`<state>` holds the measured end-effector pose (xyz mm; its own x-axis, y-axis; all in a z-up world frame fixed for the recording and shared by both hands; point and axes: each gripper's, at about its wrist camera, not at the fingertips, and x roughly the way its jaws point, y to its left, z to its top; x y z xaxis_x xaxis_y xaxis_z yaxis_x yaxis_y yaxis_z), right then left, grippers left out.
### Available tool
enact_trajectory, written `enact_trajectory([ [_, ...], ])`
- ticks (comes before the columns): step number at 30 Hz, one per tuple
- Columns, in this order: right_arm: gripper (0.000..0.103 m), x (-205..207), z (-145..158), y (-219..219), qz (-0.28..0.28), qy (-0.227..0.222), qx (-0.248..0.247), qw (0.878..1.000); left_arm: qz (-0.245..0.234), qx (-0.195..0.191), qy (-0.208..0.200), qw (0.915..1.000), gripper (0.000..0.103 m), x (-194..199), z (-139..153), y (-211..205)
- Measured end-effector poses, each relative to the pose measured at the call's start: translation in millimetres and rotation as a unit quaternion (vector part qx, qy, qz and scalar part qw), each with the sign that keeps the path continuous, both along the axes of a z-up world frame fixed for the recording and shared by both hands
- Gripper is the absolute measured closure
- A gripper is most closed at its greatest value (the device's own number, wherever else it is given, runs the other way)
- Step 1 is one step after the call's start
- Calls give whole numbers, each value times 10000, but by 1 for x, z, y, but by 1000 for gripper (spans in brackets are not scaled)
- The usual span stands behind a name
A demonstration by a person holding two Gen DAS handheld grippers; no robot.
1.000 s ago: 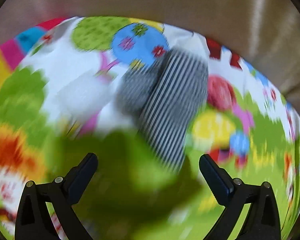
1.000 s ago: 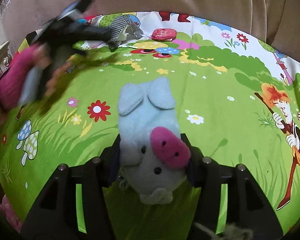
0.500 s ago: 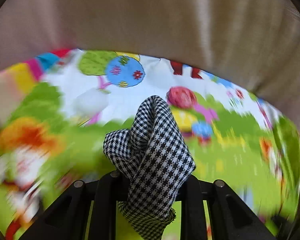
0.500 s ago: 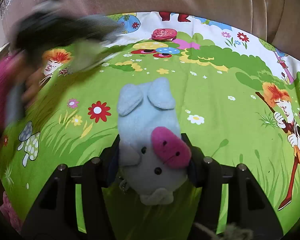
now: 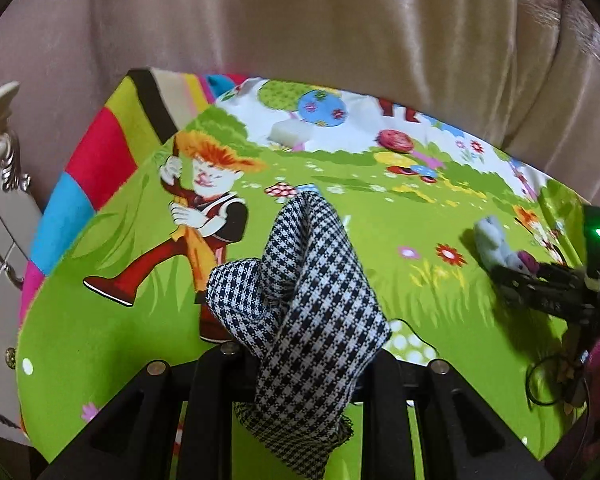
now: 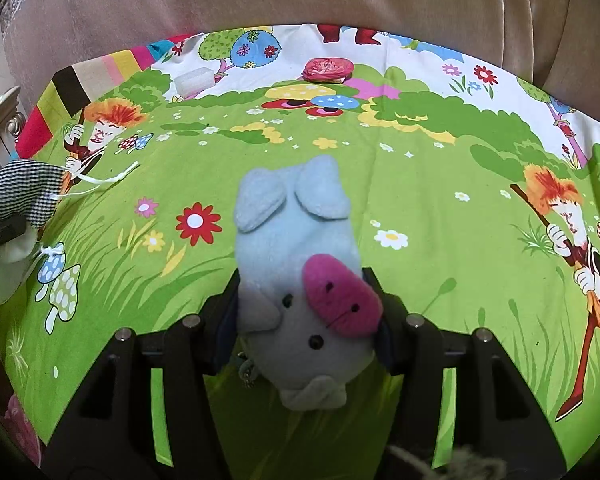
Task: Organize soft objects
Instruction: 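Carry the pig plush and houndstooth cloth to the purple box and open both tools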
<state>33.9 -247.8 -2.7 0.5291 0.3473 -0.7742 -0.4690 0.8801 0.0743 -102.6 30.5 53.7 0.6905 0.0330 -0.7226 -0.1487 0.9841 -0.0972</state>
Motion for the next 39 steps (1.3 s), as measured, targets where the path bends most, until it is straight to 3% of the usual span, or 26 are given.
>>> enact_trajectory([
  [5,45,-13,7,-3,-178,176,180,9995,-214,140,-10,9997,78,-20,10,-11],
  [8,45,-45,24,-4,-273,81,649,9975,-270,206,-12,9994,78,-35,14,-11],
  [13,45,-93,50,0,-166,-182,935,9953,-247,152,-31,9996,78,-52,18,-4],
  [26,45,-165,138,-13,-16,-1273,1186,9847,-483,244,-697,9961,77,-84,69,-22],
  [39,45,-213,217,-44,-30,-2421,1354,9607,-754,618,-1603,9822,76,-103,152,-63],
])
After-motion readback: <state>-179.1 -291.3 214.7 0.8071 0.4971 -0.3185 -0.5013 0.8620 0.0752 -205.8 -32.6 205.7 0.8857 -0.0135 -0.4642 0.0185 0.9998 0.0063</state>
